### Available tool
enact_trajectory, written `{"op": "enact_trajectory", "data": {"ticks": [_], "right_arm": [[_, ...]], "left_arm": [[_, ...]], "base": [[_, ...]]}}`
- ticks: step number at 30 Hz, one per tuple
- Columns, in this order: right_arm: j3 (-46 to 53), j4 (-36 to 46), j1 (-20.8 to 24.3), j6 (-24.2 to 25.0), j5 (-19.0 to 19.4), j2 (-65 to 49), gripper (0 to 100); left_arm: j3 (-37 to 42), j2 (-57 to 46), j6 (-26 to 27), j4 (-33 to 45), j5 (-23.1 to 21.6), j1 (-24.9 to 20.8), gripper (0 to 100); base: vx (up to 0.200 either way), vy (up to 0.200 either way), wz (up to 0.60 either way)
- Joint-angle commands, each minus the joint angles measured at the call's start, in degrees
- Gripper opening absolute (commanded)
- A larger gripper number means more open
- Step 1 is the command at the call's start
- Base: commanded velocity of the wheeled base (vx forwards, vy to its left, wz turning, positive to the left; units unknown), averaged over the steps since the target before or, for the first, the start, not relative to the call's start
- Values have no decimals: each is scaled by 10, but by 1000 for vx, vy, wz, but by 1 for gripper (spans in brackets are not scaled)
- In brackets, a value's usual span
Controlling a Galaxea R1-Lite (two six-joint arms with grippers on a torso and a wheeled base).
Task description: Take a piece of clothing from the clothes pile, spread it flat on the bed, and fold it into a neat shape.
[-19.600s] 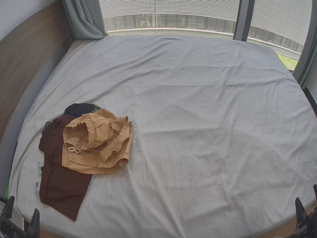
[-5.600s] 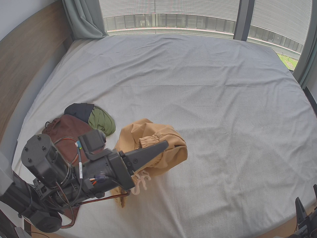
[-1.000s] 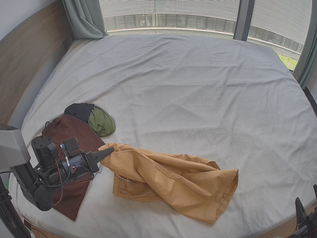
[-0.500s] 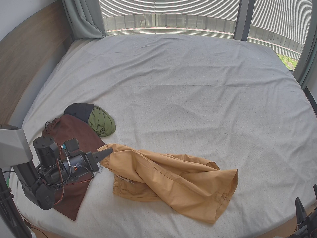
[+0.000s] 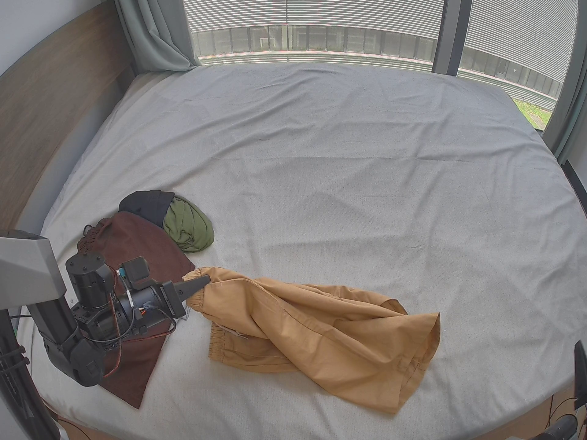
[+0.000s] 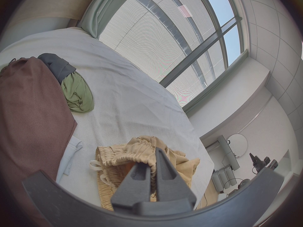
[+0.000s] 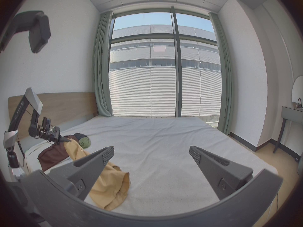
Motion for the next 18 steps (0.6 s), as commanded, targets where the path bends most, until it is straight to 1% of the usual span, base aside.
{"op": "enact_trajectory", "data": {"ticks": [1, 3, 5, 8, 11, 15, 18], "right_arm": [[-83, -21, 37, 1, 1, 128, 100], [-90, -21, 58, 4, 0, 172, 100], [-98, -21, 62, 12, 4, 199, 100], [-113, -20, 63, 45, 19, 248, 100], [-124, -21, 63, 48, 38, 293, 100], [-131, -22, 64, 50, 45, 322, 100], [-132, -21, 63, 50, 61, 343, 100]], "left_arm": [[1, 0, 1, -1, 1, -2, 0], [1, -3, 1, 0, 1, -1, 0], [1, -6, 1, 0, 0, -1, 0], [0, -6, 1, 0, 0, -1, 0], [0, -7, 1, 0, 0, -1, 0], [-1, -7, 1, 0, 1, -1, 0], [-2, -8, 1, 0, 0, -1, 0]], "base": [[0, 0, 0], [0, 0, 0], [0, 0, 0], [0, 0, 0], [0, 0, 0], [0, 0, 0], [0, 0, 0]]}}
